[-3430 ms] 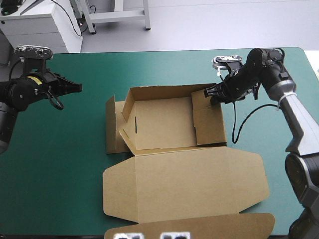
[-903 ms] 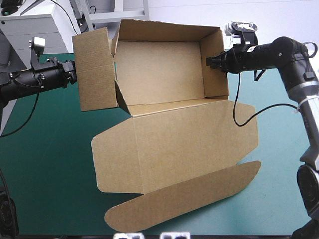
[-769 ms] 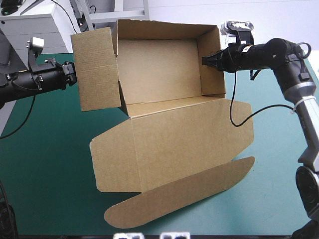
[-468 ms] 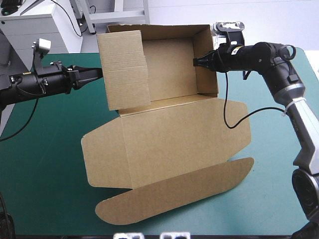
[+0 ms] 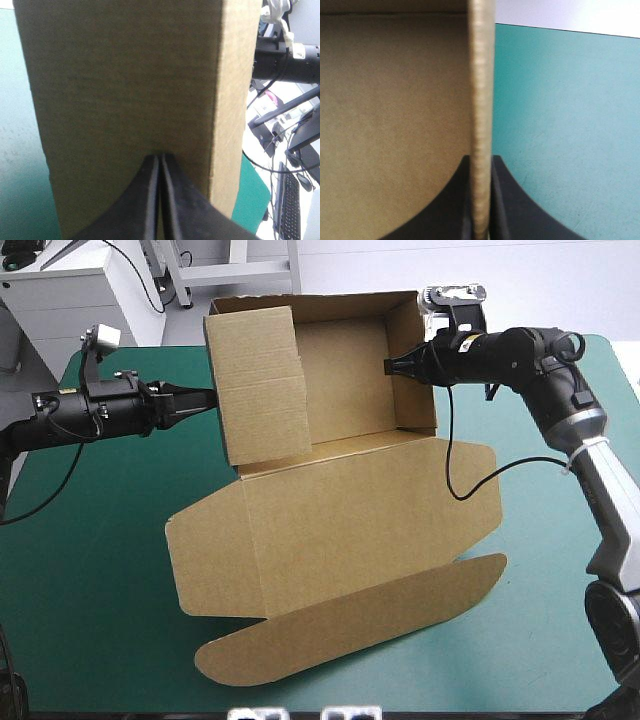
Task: Fold the box
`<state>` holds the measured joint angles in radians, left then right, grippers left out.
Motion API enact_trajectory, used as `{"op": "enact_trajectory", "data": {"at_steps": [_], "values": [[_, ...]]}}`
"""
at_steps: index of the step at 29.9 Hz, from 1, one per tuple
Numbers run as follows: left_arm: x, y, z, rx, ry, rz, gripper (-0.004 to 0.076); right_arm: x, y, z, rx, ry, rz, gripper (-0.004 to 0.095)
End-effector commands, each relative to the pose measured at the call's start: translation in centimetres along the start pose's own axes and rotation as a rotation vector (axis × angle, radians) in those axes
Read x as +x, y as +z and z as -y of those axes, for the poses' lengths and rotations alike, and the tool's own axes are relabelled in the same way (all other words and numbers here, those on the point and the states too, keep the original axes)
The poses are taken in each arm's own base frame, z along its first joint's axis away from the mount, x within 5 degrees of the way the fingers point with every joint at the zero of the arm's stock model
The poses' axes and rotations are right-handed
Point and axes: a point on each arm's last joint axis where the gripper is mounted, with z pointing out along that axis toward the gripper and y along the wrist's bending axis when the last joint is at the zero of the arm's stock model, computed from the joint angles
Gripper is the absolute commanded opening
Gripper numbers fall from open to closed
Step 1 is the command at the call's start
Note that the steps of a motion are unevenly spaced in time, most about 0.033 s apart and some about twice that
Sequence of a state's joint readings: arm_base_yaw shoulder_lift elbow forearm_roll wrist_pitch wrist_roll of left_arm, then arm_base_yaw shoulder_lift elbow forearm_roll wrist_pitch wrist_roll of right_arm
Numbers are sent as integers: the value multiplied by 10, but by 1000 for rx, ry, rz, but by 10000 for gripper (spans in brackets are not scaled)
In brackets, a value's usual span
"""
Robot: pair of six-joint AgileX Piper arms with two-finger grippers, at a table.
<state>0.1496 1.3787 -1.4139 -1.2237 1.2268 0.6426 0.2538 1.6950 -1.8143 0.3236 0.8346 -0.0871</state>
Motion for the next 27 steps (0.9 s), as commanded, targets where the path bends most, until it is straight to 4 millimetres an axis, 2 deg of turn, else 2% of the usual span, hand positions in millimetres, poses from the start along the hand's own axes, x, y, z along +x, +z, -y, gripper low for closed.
{"op": "enact_trajectory", "data": {"at_steps": [1, 3, 7, 9, 11, 16, 20, 27], "values": [[-3, -8, 25, 81, 17, 12, 70, -18, -25, -14, -23, 5, 138, -2], [-2, -8, 25, 81, 14, 4, 168, -17, -23, -16, -20, -3, 132, -2], [-2, -8, 24, 78, -11, 0, 438, -15, -17, -15, -18, 17, 121, -2], [-2, -8, 24, 69, -7, -6, 524, -14, -14, -14, -20, 19, 114, -2], [-1, -8, 24, 67, -9, -7, 575, -13, -11, -16, -23, 15, 108, -2], [0, -8, 21, 38, -25, -18, 582, -14, -10, -20, -36, 25, 119, 0], [1, -6, 16, -22, -50, -35, 578, -13, -9, -36, -71, 13, 124, 0], [8, 11, 15, -164, -23, -82, 525, -4, -4, -65, -58, -51, 102, 1]]}}
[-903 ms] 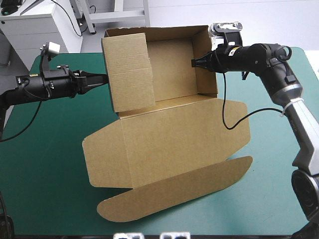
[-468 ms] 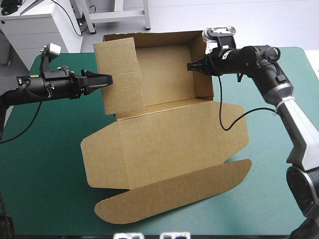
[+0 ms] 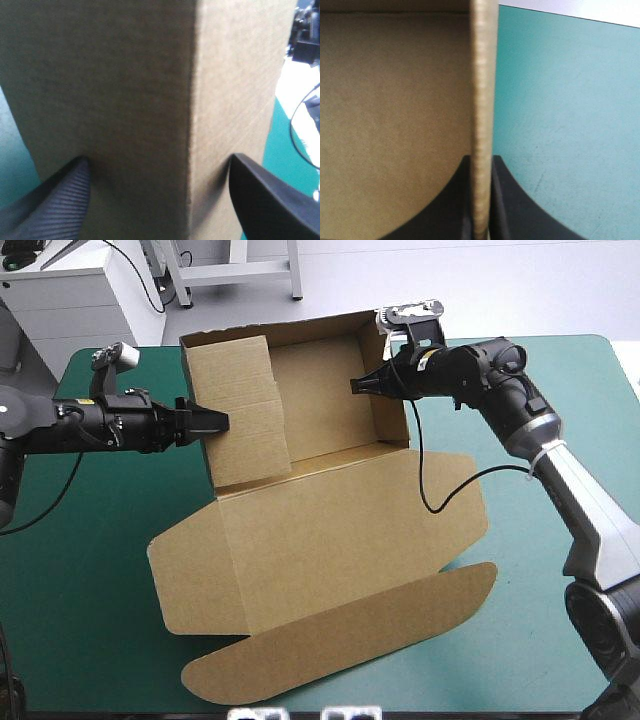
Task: Fold the box
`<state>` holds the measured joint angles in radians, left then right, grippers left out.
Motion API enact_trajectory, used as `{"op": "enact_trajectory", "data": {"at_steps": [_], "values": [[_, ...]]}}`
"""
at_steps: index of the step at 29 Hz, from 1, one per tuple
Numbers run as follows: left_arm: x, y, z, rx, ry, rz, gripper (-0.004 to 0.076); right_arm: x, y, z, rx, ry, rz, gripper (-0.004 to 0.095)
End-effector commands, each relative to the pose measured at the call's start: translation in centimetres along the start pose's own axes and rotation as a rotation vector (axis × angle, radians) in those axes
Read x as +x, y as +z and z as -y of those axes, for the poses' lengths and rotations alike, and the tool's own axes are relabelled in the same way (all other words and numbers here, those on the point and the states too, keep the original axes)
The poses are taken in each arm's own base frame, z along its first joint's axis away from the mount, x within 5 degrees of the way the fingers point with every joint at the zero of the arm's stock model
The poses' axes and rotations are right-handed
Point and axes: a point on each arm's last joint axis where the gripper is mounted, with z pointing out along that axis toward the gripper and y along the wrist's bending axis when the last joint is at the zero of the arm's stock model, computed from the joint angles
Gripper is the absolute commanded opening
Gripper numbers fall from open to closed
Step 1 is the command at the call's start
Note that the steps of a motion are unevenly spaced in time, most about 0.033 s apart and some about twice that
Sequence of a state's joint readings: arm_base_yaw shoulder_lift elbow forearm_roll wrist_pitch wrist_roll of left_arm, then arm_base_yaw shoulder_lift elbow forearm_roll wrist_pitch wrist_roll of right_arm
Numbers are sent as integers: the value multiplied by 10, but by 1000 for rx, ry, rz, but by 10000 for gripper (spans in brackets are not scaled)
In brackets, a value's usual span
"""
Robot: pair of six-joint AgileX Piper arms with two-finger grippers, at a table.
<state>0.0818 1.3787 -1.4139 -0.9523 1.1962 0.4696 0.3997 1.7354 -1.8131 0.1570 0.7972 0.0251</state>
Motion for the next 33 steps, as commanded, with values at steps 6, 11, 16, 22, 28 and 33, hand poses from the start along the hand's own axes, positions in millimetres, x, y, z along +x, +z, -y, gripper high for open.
{"op": "enact_trajectory", "data": {"at_steps": [6, 11, 16, 22, 28, 33], "values": [[-5, 4, 20, -116, 27, 74, 525, -22, -40, -48, -92, -11, 144, 0], [-4, 4, 9, -265, -50, 75, 519, -27, -51, -64, -106, -33, 163, 1], [-7, 4, 7, -287, -56, 102, 324, -25, -52, -69, -116, -21, 143, 0], [-10, 3, -2, -377, -2, 117, 225, -20, -50, -70, -128, -7, 88, 0], [-10, 2, -10, -453, 14, 116, -10, -15, -50, -70, -119, -21, 34, 0], [-15, 3, -3, -436, 44, 145, -8, -9, -50, -66, -80, -43, -33, 0]]}}
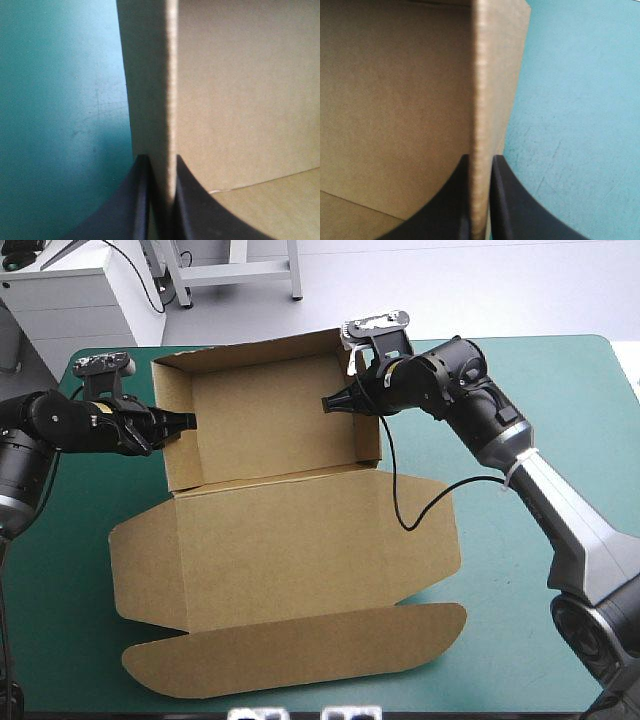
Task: Fold the box
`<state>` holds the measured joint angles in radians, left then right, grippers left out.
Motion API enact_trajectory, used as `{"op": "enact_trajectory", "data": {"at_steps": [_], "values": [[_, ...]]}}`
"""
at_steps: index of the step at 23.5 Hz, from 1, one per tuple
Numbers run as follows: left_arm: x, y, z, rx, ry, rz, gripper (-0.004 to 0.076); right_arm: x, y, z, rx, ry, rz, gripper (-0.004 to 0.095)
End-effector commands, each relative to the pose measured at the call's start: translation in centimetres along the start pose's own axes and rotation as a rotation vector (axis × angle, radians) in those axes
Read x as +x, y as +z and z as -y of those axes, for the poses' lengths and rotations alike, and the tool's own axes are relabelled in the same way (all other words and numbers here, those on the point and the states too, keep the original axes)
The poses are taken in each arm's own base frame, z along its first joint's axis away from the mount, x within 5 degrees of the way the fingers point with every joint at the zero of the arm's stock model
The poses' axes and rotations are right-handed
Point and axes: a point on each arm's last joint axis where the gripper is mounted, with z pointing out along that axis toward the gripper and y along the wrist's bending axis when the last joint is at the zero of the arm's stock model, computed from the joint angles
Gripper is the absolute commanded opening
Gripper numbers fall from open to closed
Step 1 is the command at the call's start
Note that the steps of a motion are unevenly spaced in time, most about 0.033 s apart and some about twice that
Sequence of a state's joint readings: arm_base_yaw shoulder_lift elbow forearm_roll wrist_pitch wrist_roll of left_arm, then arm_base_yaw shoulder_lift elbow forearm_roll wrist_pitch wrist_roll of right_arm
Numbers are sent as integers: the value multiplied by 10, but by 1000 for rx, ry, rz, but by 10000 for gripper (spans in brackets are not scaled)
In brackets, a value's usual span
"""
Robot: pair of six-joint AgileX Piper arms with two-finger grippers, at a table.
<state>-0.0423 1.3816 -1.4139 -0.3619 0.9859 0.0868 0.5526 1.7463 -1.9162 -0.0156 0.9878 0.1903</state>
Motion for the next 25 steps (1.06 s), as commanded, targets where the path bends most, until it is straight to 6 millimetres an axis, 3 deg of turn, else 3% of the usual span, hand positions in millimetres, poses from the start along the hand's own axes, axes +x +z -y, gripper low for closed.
{"op": "enact_trajectory", "data": {"at_steps": [1, 4, 7, 9, 12, 14, 19, 25], "values": [[-19, -20, 23, 58, 50, 180, -8, -5, -37, -11, -58, -8, 34, 0], [-23, -19, 35, 53, 86, 182, -8, -1, -35, -5, 8, -12, -21, 0], [-22, -3, 44, 28, 101, 125, -8, 5, -31, 1, 57, -9, -87, 0], [-16, 24, 47, -8, 109, 20, -8, 13, -17, 2, 81, 6, -176, -1], [-3, 71, 50, -10, 83, -159, -8, 31, 25, -1, 47, 47, -320, -1], [2, 88, 50, -9, 57, -224, -8, 41, 48, -2, 42, 57, -387, -1], [13, 118, 45, -19, 26, -347, -8, 56, 89, -1, 32, 90, -478, -1], [21, 141, 39, -35, 15, -418, -8, 60, 109, 12, -17, 196, -513, 0]]}}
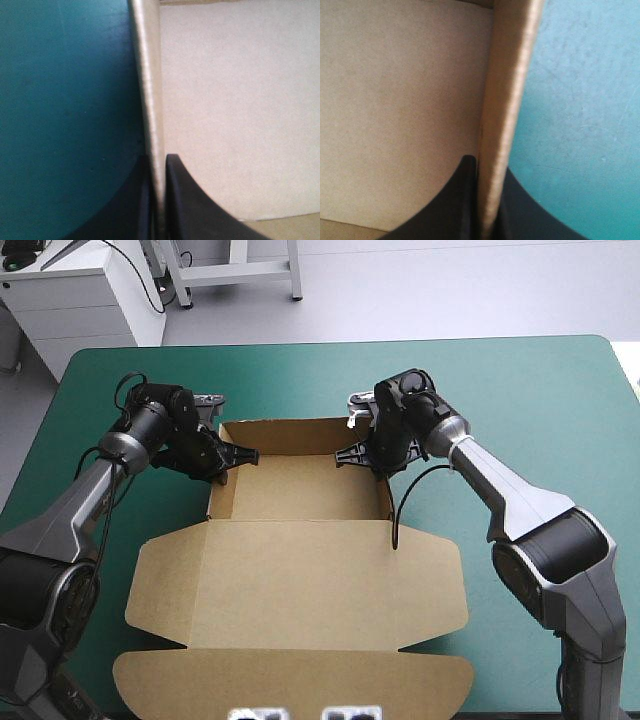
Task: Fold the box
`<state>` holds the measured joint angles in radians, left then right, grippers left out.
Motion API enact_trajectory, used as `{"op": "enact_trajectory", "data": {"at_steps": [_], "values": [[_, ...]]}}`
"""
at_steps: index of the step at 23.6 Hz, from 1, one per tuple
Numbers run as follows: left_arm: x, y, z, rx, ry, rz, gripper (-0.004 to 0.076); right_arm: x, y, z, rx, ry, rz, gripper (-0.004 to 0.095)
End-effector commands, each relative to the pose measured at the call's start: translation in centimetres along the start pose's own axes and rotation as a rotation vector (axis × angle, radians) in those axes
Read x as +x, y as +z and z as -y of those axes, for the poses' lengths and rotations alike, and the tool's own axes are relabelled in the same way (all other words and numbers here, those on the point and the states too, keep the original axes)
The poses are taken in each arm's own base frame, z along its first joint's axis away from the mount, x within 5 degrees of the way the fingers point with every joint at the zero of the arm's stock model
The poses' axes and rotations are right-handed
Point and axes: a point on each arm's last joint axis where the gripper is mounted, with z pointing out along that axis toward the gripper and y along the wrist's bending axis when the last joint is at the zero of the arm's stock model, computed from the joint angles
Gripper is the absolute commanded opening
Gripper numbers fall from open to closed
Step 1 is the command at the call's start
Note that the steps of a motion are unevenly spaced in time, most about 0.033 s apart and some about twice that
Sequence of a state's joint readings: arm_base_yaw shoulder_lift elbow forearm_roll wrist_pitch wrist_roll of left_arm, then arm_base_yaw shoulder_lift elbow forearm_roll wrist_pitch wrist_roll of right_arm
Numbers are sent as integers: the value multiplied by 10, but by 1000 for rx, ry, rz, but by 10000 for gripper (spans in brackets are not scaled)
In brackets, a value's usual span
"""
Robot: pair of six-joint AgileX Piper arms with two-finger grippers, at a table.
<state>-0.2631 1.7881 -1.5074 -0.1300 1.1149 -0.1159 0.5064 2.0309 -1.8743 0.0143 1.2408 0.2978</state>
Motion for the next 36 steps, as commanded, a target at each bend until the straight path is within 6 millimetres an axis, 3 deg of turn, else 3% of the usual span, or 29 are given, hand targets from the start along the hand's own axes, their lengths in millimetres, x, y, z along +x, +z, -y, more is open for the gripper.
{"op": "enact_trajectory", "data": {"at_steps": [1, 8, 11, 13, 14, 15, 16, 18, 27, 36], "values": [[-4, -13, 19, 113, -6, 69, -8, 1, -25, -14, -161, 3, 38, -1], [-4, -2, 18, 103, 11, 27, -8, 1, -24, -10, -138, 2, 26, 22], [-4, -2, 17, 97, 15, 21, 30, 2, -24, -9, -126, -4, 19, 149], [-2, -2, 17, 95, 16, 2, 192, 1, -26, -9, -129, 26, 24, 371], [-2, -2, 17, 95, 16, 2, 335, -1, -28, -7, -111, 57, 38, 498], [-2, -2, 17, 95, 16, 0, 391, -2, -29, -7, -101, 53, 46, 532], [-2, -2, 17, 95, 16, 3, 512, -3, -32, -6, -91, 49, 60, 554], [-4, -3, 16, 94, 6, 11, 588, -5, -36, -4, -78, 44, 79, 555], [-21, -47, 9, -70, 101, 82, 586, -13, -54, -2, -42, 26, 161, 555], [-27, -67, 10, -86, 113, 127, 586, -21, -85, -1, -33, -16, 274, 555]]}}
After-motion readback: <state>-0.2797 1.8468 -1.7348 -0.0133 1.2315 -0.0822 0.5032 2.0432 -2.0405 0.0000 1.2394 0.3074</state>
